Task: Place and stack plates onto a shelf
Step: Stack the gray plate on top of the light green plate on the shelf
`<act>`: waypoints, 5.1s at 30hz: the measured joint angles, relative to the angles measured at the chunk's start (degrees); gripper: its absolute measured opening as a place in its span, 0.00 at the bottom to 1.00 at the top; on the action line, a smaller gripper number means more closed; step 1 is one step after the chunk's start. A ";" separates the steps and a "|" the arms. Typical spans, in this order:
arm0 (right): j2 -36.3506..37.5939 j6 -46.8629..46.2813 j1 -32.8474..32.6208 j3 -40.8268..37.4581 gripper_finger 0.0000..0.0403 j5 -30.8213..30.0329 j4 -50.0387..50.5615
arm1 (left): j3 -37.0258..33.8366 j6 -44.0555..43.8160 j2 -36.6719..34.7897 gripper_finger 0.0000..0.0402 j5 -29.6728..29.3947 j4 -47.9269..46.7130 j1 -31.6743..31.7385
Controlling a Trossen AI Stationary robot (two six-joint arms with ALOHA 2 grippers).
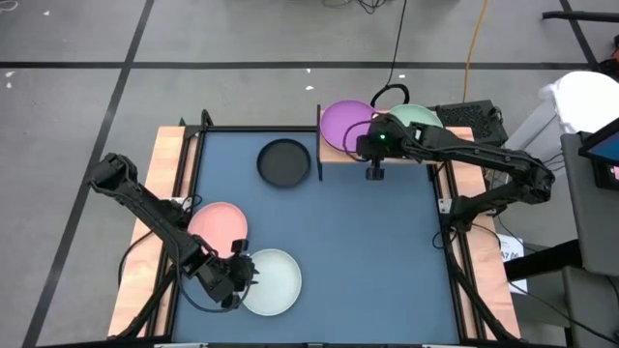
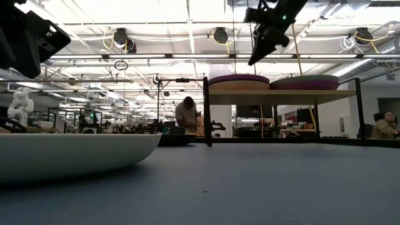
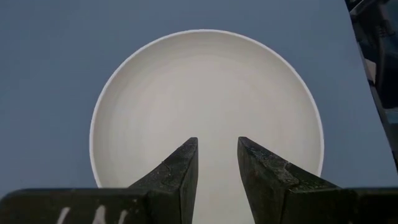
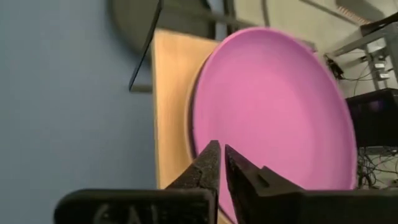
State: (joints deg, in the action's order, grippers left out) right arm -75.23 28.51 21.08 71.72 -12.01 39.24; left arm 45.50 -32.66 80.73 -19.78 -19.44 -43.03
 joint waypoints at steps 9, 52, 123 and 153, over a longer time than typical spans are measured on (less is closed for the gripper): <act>6.21 -13.23 -5.98 0.02 0.04 0.42 1.60 | 0.00 -0.48 0.00 0.29 -4.36 -0.72 0.63; 19.77 -39.86 -35.14 -40.28 0.04 1.79 -31.75 | -0.02 11.93 11.91 0.46 7.77 6.30 -9.29; 11.97 -43.27 -48.59 -33.04 0.04 -11.59 -58.75 | -0.02 38.60 11.89 0.02 2.56 13.82 -1.29; -11.55 -33.14 -48.92 -5.01 0.16 5.03 -35.51 | 0.00 44.91 -1.84 0.02 20.90 14.74 8.72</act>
State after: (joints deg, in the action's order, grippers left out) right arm -86.78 -4.63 -27.84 66.71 -6.98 3.73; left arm 45.50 12.25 78.89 1.12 -4.70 -34.31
